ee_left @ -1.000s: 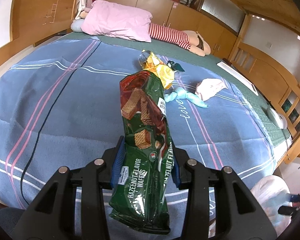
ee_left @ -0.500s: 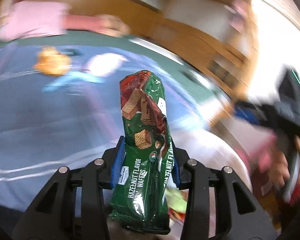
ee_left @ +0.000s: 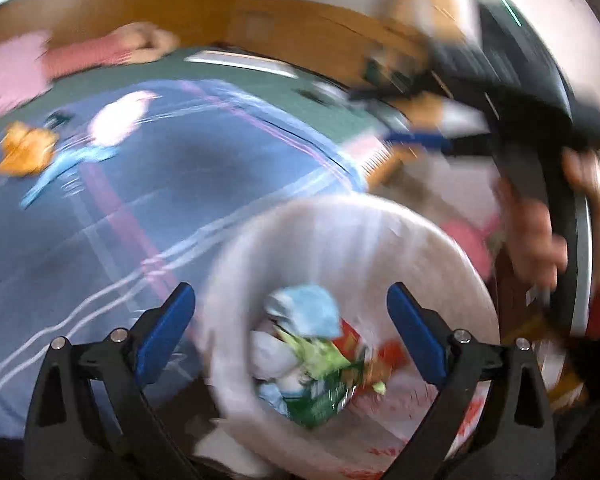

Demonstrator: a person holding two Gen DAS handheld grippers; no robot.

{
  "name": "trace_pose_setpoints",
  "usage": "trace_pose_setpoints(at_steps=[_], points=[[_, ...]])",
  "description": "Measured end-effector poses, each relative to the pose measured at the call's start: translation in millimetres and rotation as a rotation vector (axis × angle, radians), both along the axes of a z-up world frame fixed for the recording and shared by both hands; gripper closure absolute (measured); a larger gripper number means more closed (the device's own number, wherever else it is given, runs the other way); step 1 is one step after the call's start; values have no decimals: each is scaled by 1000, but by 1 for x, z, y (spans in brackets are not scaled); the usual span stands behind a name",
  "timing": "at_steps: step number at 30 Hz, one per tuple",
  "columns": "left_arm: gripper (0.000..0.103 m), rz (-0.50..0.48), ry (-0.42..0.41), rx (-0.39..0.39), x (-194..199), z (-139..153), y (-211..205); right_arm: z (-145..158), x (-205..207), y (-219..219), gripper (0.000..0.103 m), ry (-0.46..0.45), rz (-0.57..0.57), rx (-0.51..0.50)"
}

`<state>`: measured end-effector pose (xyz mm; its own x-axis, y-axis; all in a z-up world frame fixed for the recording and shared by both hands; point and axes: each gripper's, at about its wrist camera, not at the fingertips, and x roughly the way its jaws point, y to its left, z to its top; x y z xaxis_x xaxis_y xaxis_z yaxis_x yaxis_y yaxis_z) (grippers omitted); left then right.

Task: Collect trash
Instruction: 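Move the right gripper to the yellow chip bag on the bed and grasp it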

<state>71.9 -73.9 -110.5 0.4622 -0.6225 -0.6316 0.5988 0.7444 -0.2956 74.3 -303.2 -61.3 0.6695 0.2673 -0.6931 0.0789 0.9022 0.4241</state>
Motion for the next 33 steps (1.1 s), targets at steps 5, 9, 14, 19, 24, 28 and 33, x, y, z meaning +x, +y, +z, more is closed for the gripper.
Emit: trace_pose_setpoints(at_steps=[5, 9, 14, 19, 24, 28, 33], points=[[5, 306, 67, -53, 39, -3, 68, -6, 6, 10, 29, 24, 16, -4], [5, 535, 82, -40, 61, 0, 121, -10, 20, 30, 26, 51, 46, -33], [5, 703, 11, 88, 86, 16, 159, -13, 46, 69, 26, 84, 124, -32], [5, 836, -53, 197, 104, 16, 191, -12, 77, 121, 26, 55, 208, -97], [5, 950, 69, 112, 110, 0, 236, -25, 120, 170, 26, 63, 266, -141], [4, 1110, 123, -77, 99, -10, 279, -35, 161, 214, 26, 62, 293, -145], [4, 1305, 269, -356, 78, -32, 328, -43, 211, 275, 26, 23, 313, -203]])
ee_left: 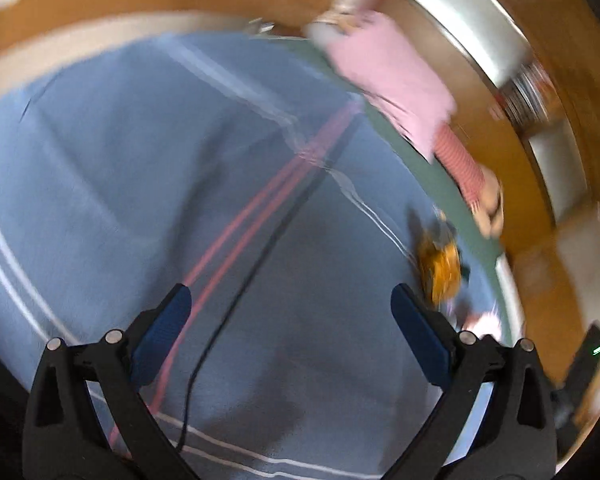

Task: Collect trash
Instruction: 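Move the right gripper to the yellow chip bag on the bed and grasp it, then lift the yellow chip bag with the right gripper and release it near the left gripper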

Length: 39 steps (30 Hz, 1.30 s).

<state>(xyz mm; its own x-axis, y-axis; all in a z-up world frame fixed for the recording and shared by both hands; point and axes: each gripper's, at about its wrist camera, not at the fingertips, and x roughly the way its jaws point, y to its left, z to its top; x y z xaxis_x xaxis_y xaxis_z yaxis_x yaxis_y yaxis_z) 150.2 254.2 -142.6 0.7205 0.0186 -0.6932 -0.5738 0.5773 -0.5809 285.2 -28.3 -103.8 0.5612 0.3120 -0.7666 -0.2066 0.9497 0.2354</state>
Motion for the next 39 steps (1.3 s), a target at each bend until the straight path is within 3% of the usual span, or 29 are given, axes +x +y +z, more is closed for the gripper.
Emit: trace_pose_setpoints(at_steps=[2, 5, 7, 11, 14, 19, 20, 23, 26, 29, 35, 37, 39], points=[[4, 47, -7, -86, -4, -8, 11, 1, 19, 23, 26, -31, 9, -43], [4, 69, -25, -134, -9, -13, 18, 3, 55, 63, 26, -84, 13, -160], [4, 64, -31, -118, -8, -12, 16, -2, 80, 89, 20, -85, 25, -255], [4, 44, -26, -28, -5, -5, 7, -28, 111, 113, 20, -73, 7, -454], [4, 25, -17, 21, -6, 1, 1, -47, 119, 116, 21, -60, -3, -531], [4, 19, 3, 41, -7, 2, -1, -50, 103, 112, 65, -150, 43, -610], [4, 20, 2, 40, -9, 2, -1, -48, 98, 111, 70, -160, 62, -609], [4, 35, -5, 34, -10, 2, 1, -38, 87, 102, 76, -155, 98, -531], [4, 55, -16, 14, -7, 0, 5, -24, 71, 89, 77, -83, 134, -350], [4, 80, -23, 4, -12, -1, 8, -15, 52, 78, 77, 78, 234, -53], [4, 153, -58, 24, -25, 4, 11, -27, 19, 76, 77, 387, 454, 364], [4, 173, -72, 15, -28, 4, 14, -33, 14, 77, 72, 442, 478, 389], [4, 176, -73, 0, -28, 3, 17, -41, 15, 75, 64, 468, 466, 351]])
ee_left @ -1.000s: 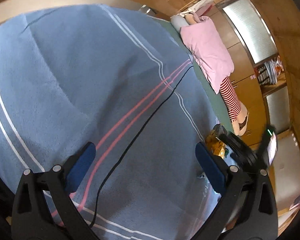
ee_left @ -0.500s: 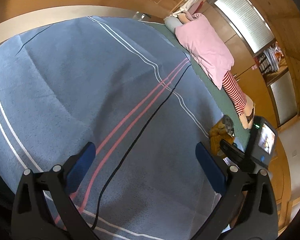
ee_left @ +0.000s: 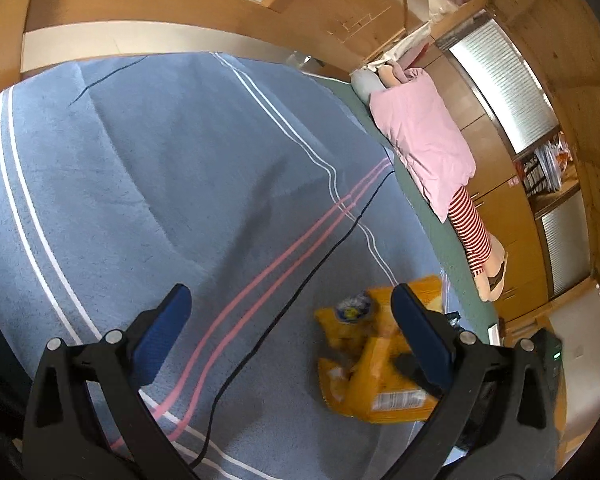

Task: Collect trash
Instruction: 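Lift the yellow chip bag with the right gripper and release it near the left gripper, then grasp the yellow chip bag with the left gripper while the right gripper grasps the blue cloth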

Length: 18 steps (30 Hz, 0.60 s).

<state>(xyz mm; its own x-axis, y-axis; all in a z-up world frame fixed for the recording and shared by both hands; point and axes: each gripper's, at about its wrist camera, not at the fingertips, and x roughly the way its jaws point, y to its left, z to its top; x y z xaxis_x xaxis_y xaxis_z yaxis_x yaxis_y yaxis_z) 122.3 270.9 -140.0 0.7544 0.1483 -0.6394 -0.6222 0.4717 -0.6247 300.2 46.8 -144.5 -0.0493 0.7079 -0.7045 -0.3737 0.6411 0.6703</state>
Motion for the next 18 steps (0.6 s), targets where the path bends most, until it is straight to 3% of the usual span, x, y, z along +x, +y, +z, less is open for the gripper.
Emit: trace_pose_setpoints(at_steps=[3, 4, 6, 10, 14, 18], points=[[4, -10, 5, -1, 2, 0, 0, 1, 9, -19, 34, -17, -91, -32], [4, -13, 6, 5, 3, 0, 0, 4, 14, -30, 29, -14, -144, -3], [4, -18, 8, 9, 5, 1, -1, 11, 22, -49, 29, -20, -227, 46], [4, -22, 12, -3, 7, -2, 1, 32, 37, -94, 29, -130, -467, 82], [4, -35, 29, 1, 11, -2, -1, 27, 59, -110, 29, -155, -644, -160], [4, -84, 65, 57, 21, 1, -10, -1, 81, -97, 29, -139, -664, -357]])
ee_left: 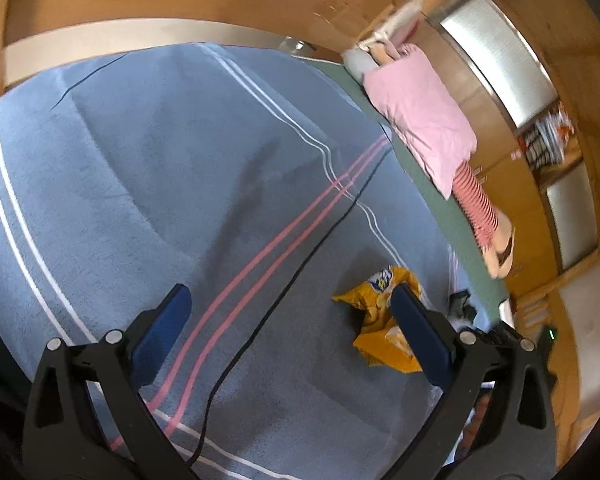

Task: Collect trash
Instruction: 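Grasp the yellow chip bag with the left gripper while the right gripper grasps the blue cloth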

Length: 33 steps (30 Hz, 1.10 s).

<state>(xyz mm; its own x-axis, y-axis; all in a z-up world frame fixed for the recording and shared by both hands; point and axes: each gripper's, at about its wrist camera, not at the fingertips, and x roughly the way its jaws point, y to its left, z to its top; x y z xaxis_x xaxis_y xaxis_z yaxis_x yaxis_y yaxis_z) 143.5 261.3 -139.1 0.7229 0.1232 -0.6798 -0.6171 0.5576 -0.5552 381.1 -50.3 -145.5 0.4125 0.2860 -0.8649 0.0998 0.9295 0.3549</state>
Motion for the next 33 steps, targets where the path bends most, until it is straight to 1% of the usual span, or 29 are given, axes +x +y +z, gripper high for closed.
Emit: trace_pose_setpoints(at_steps=[1, 2, 3, 4, 5, 6, 7, 8, 10, 12, 13, 16, 17, 18, 20, 21, 24, 26, 28, 31, 33], points=[[4, -12, 9, 19, 2, 1, -3, -7, 2, 7, 29, 16, 4, -74], [4, -24, 19, 43, 4, 2, -6, -15, 4, 10, 30, 24, 4, -108], [4, -32, 24, 61, 5, 3, -9, -23, 4, 15, 34, 35, 6, -134], [4, -36, 25, 74, 5, 4, -11, -27, 5, 18, 39, 23, 5, -167], [4, -38, 24, 79, 5, 4, -12, -26, 3, 25, 43, -18, 20, -216], [4, -38, 23, 78, 5, 5, -12, -27, 2, 27, 59, -38, 41, -227], [4, -36, 22, 69, 5, 4, -11, -27, 0, 31, 68, -54, 64, -229], [4, -33, 22, 59, 4, 3, -10, -28, -3, 25, 70, -62, 80, -235], [4, -23, 22, 37, 4, 1, -7, -28, -5, 31, 78, -71, 129, -219], [4, -16, 22, 23, 3, -1, -4, -27, -3, 46, 82, -72, 192, -189], [4, -14, 22, 20, 2, -2, -4, -26, -7, 50, 96, -75, 216, -183], [4, -16, 20, 22, 2, -2, -3, -26, -23, 70, 96, -60, 314, -103], [4, -16, 20, 22, 2, -2, -3, -26, -28, 75, 96, -56, 347, -91], [4, -15, 21, 20, 2, -2, -3, -25, -36, 87, 96, -55, 402, -87], [4, -13, 21, 10, 1, -4, -2, -23, -56, 108, 96, -68, 500, -112], [4, -11, 20, 6, 2, -3, -1, -23, -63, 113, 96, -71, 535, -114], [4, -1, 12, -12, -1, -4, 3, -21, -83, 124, 96, -42, 627, -58], [4, 4, 10, -31, -1, -6, 6, -21, -97, 121, 96, -24, 644, -36], [4, 3, 13, -44, -1, -7, 6, -19, -106, 110, 96, -16, 631, -30], [4, -9, 22, -52, 2, -8, 5, -16, -112, 88, 96, -16, 583, -19], [4, -23, 28, -47, 5, -8, 2, -12, -115, 66, 96, -16, 546, -17]])
